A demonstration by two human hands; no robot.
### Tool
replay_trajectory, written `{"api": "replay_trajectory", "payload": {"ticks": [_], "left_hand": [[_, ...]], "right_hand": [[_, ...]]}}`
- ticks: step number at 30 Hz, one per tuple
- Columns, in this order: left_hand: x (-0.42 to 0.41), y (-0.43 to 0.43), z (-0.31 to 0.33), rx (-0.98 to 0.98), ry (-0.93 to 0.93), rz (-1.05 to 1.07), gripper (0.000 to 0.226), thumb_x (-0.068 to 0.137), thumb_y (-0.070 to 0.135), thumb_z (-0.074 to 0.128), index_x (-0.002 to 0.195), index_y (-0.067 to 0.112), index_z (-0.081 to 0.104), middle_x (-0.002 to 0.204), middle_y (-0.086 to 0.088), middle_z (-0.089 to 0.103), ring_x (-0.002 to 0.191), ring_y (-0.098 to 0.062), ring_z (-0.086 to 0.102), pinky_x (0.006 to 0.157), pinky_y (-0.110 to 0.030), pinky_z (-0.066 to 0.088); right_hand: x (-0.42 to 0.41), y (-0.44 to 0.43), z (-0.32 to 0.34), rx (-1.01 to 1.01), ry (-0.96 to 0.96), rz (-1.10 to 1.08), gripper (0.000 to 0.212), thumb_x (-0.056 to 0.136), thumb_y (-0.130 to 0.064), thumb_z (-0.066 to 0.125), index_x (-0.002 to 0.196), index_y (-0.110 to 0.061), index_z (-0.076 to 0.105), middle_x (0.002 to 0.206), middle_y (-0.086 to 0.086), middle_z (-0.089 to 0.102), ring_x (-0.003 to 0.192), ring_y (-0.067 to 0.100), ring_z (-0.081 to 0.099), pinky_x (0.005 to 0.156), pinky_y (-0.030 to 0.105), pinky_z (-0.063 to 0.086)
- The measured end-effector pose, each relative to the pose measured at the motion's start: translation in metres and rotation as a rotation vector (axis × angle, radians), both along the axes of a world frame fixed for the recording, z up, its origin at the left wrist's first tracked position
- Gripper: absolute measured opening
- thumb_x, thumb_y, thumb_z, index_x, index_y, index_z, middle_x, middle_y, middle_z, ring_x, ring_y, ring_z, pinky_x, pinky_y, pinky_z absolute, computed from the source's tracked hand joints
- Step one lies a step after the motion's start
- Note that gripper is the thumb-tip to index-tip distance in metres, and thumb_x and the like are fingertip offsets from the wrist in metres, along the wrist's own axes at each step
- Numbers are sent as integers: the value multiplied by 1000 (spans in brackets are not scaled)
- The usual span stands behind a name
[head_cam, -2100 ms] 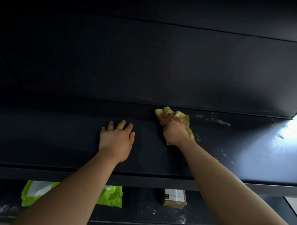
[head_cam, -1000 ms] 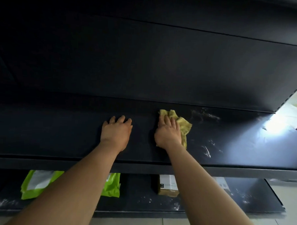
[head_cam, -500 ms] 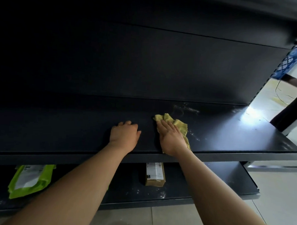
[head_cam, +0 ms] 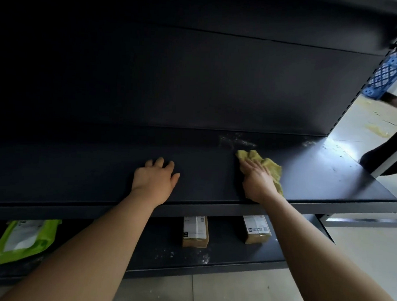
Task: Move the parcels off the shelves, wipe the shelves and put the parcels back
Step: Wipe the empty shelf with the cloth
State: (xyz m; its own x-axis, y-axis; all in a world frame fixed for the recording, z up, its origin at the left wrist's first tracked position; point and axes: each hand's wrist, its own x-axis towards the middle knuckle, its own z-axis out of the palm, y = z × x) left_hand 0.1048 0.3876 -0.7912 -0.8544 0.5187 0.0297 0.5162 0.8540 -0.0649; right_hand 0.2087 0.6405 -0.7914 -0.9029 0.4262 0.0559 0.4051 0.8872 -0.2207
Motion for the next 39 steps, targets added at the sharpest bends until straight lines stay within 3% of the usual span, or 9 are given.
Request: {"api": "replay_trajectory", "payload": {"ticks": [4, 8, 15, 21, 26, 30, 36, 39], "left_hand": [[3, 2, 0, -38, 4, 14, 55, 100, 52, 17, 149, 28, 23, 155, -4, 24, 138, -29, 30, 92, -41, 44], [3, 6, 5, -76, -34, 7, 52, 101, 48, 14, 151, 32, 13, 156, -8, 19, 140, -32, 24, 95, -42, 42], [4, 8, 11, -92, -92, 27, 51, 102, 46, 13, 151, 36, 8, 157, -7, 15, 142, -33, 20, 96, -42, 41], [-6, 18, 11, -61, -70, 8, 49, 102, 44, 17, 150, 32, 20, 154, -7, 26, 134, -34, 33, 95, -42, 42], [-18, 31, 8, -42, -67, -34, 49, 103, 41, 16, 151, 30, 18, 156, -4, 22, 138, -36, 29, 99, -44, 41], [-29, 42, 6, -69, -72, -49, 49, 103, 41, 15, 151, 31, 14, 159, -2, 16, 140, -39, 25, 99, -44, 41], [-46, 62, 6, -94, -54, -57, 48, 103, 39, 18, 151, 31, 14, 158, -2, 18, 137, -40, 30, 92, -42, 45], [-49, 71, 8, -74, -46, -38, 48, 103, 39, 16, 150, 30, 19, 157, -2, 21, 134, -40, 33, 88, -41, 44]], "right_hand": [[-25, -30, -2, 2, -6, 253, 72, 87, -4, 42, 152, -25, 20, 160, -4, 17, 148, 15, 9, 118, 31, 3], [-47, -47, -4, -17, 2, 371, 66, 93, -9, 38, 152, -29, 17, 160, -6, 16, 147, 12, 8, 118, 29, 1], [-11, 19, 1, 0, -11, 87, 72, 88, -8, 40, 153, -28, 17, 160, -4, 16, 148, 16, 9, 118, 31, 2], [-30, -10, -3, -34, -33, 288, 69, 90, -6, 39, 152, -29, 20, 160, -7, 17, 148, 12, 7, 120, 32, 3], [-67, -23, 1, -35, -78, 338, 66, 94, -7, 35, 153, -30, 15, 160, -8, 13, 148, 13, 4, 120, 34, 1], [-92, -13, 5, -25, -105, 298, 67, 94, -7, 34, 153, -30, 13, 161, -8, 10, 148, 14, 2, 120, 35, 2], [-79, 45, 7, -42, -63, 9, 71, 90, -6, 39, 153, -32, 16, 160, -7, 16, 148, 16, 9, 119, 30, 4], [-74, 45, 0, 3, -28, 45, 69, 90, -6, 38, 152, -28, 19, 159, -5, 20, 148, 16, 10, 120, 31, 4]]}}
